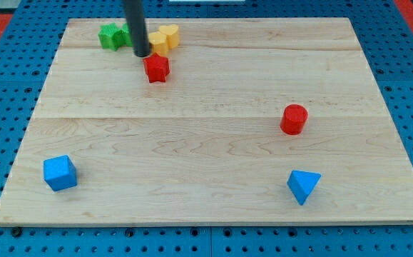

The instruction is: Move the red star to the bottom left side of the red circle

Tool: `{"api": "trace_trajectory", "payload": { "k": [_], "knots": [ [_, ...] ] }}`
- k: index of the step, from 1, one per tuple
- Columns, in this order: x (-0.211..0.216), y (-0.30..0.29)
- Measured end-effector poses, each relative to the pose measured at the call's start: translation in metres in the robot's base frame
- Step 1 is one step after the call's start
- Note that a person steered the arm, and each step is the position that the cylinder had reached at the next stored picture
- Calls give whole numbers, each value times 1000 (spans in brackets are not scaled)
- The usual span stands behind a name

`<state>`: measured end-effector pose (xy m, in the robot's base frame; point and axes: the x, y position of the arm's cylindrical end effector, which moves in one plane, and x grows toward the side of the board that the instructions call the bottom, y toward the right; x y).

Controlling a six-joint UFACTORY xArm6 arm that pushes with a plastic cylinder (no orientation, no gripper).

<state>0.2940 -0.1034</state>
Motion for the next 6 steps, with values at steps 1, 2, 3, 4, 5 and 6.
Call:
{"api": "trace_trajectory", "payload": {
  "k": [1,2,3,4,5,6],
  "knots": [
    [14,10],
    [32,10],
    [89,-14],
    [133,17],
    [166,76],
    [186,171]
  ]
}}
